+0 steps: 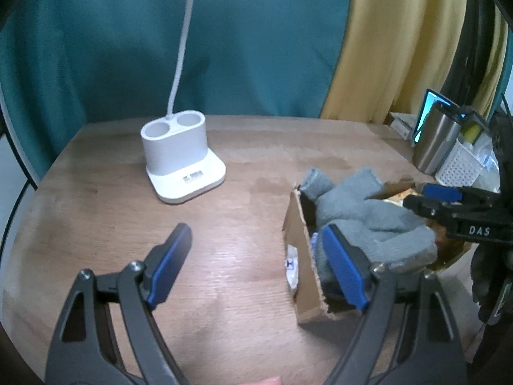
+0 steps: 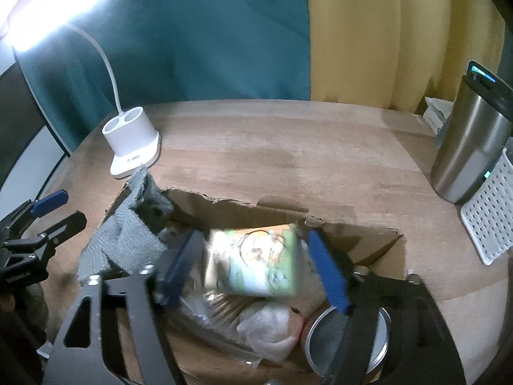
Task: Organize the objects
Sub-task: 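Open the right tool to release the tissue pack and withdraw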
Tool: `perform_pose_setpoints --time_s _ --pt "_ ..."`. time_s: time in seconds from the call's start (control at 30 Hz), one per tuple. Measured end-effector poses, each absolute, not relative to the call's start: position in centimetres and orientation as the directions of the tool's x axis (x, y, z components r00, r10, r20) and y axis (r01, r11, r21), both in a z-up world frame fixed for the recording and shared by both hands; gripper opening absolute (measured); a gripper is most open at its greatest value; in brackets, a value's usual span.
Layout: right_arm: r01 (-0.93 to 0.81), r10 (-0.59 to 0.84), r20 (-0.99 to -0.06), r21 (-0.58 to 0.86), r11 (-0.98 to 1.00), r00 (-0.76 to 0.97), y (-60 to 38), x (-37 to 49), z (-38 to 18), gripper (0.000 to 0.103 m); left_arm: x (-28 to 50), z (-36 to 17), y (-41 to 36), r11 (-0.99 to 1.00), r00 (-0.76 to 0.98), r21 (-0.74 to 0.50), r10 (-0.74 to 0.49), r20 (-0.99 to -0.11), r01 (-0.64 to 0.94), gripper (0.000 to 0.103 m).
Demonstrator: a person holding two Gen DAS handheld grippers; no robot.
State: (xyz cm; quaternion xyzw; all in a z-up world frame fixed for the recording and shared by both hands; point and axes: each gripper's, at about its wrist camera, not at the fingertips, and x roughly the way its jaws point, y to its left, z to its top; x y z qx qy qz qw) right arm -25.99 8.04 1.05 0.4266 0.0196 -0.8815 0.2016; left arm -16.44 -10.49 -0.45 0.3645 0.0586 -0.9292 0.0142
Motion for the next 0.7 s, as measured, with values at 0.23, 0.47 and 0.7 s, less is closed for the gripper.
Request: perform_pose_setpoints --time_s 0.23,0.47,0.7 --pt "0.371 -0.331 -0.753 0.123 -0.92 -0.569 8.0 -25.1 1.6 0.079 -15.7 0.4 -10.3 -0.992 -0.747 -0.115 0.035 -0.664 0.057 0.085" --pt "0.367 -0.324 -0.742 0.113 -0.923 -0.586 8.3 -23.6 2.4 0.079 -14.7 1.1 -9.2 -0.992 -0.76 -0.12 0.053 -0.648 0.032 0.085" --pt "0.36 -0.319 -0.732 0.107 -0.927 -0.603 9.1 -21.9 3.0 0.079 -13.1 1.8 -7.8 -0.992 -0.77 -0.125 0.073 -0.634 0.009 0.085"
